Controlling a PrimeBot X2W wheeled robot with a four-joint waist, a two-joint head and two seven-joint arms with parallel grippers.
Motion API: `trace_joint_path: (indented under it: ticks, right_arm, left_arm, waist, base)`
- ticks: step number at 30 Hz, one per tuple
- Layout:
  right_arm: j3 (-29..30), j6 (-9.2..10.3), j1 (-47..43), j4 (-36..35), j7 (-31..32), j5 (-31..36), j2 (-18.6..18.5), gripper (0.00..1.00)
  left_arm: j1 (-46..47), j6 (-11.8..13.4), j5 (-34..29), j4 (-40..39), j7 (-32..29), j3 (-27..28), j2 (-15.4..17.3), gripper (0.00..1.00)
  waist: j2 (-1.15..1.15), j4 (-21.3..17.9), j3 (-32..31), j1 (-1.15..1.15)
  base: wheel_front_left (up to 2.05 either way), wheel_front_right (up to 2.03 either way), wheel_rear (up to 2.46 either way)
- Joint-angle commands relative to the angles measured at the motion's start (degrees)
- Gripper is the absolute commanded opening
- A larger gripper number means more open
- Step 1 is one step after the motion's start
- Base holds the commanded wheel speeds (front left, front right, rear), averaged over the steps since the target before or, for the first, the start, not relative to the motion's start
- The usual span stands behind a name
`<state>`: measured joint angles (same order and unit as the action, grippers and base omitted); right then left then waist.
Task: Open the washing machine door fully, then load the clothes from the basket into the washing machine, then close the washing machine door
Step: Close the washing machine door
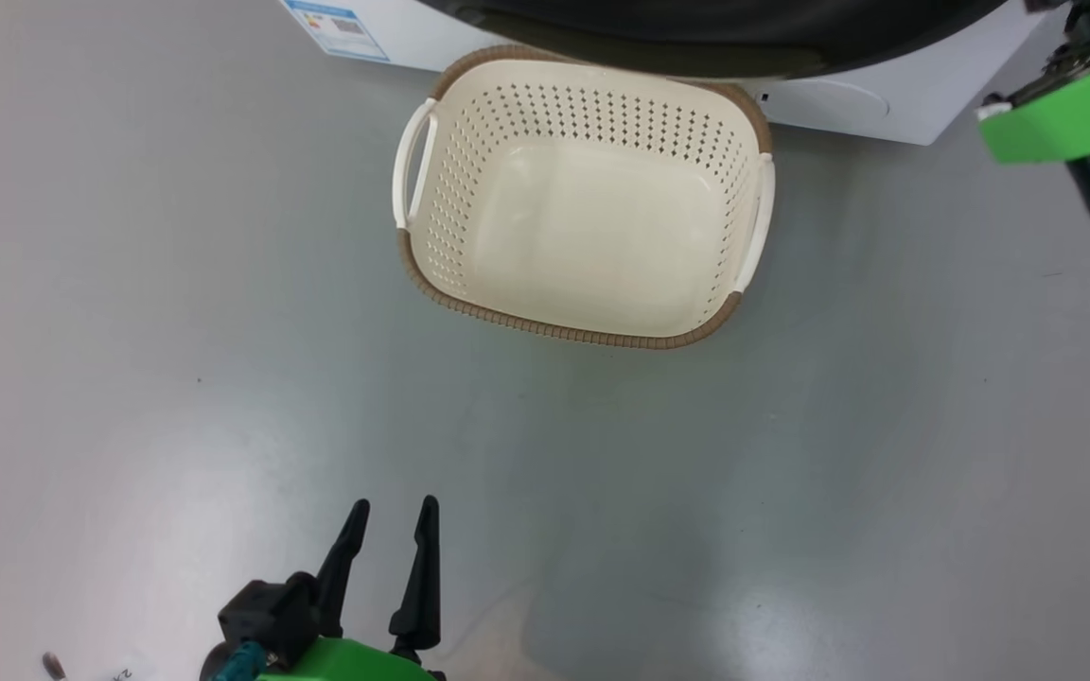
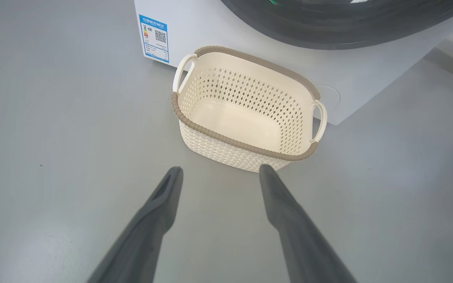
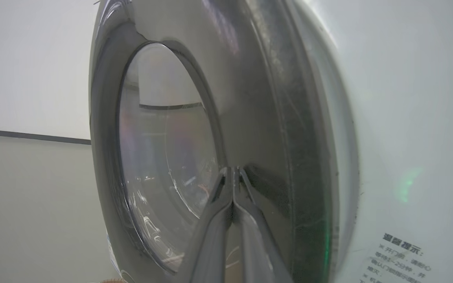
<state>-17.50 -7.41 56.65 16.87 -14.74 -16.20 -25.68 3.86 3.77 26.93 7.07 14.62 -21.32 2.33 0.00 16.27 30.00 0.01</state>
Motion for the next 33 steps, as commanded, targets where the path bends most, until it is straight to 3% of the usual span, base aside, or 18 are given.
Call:
trace_joint_path:
  ticks: [1, 7, 16, 25, 26, 27, 28, 33]
  right_arm:
    - [0.4, -0.08, 1.3, 0.0, -0.3, 0.9, -0.1, 0.0]
    - [2.1, -0.08, 3.8, 3.2, -0.3, 2.4, 0.4, 0.0]
    - [10.1, -0.08, 8.0, 8.8, -0.3, 7.6, 1.6, 0.0]
    - [9.4, -0.08, -0.7, 6.2, -0.3, 4.5, 3.3, 0.01]
    - [9.6, -0.08, -4.2, 4.2, -0.3, 3.9, 4.1, 0.47]
    - [9.5, -0.08, -6.2, 3.1, -0.3, 3.7, 4.5, 0.76]
    - [9.2, -0.08, -8.4, 2.0, -0.3, 3.4, 4.6, 1.0]
    - [9.0, -0.08, -20.4, -4.1, -0.3, 1.3, 5.2, 1.0]
  left_arm:
    - [0.5, 0.3, 0.0, -1.5, 0.4, 1.4, 0.5, 1.0]
    - [0.3, 0.0, -0.2, -1.3, 0.4, 0.8, 0.5, 1.0]
    - [0.9, -0.1, -0.1, -2.0, 0.4, 0.8, 0.5, 1.0]
    - [0.6, -0.4, 0.7, -1.2, 0.4, 3.7, 0.5, 1.0]
    - [0.4, -0.5, 1.0, -0.9, 0.4, 4.7, 0.5, 1.0]
    - [0.2, -0.7, 1.0, -0.6, 0.4, 5.1, 0.5, 1.0]
    - [0.1, -0.8, 0.9, -0.4, 0.4, 5.5, 0.5, 1.0]
    - [-0.9, -1.4, 0.4, 0.6, 0.4, 8.3, 0.5, 1.0]
  waist:
    - [0.0, 0.6, 0.4, -0.01]
    - [0.0, 1.6, 0.2, -0.01]
    - [0.0, 2.4, -0.1, -0.01]
    - [0.0, -0.2, -6.0, -0.01]
    - [0.0, -1.2, -7.8, -0.01]
    - [0.0, -1.7, -8.9, -0.01]
    - [0.0, -2.2, -9.9, -0.01]
    - [0.0, -4.8, -15.4, -0.01]
  base:
    - [0.0, 0.0, 0.0]
    - [0.0, 0.0, 0.0]
    - [0.0, 0.0, 0.0]
    - [0.0, 0.0, 0.0]
    - [0.0, 0.0, 0.0]
    - [0.0, 0.0, 0.0]
    - [0.0, 0.0, 0.0]
    - [0.0, 0.0, 0.0]
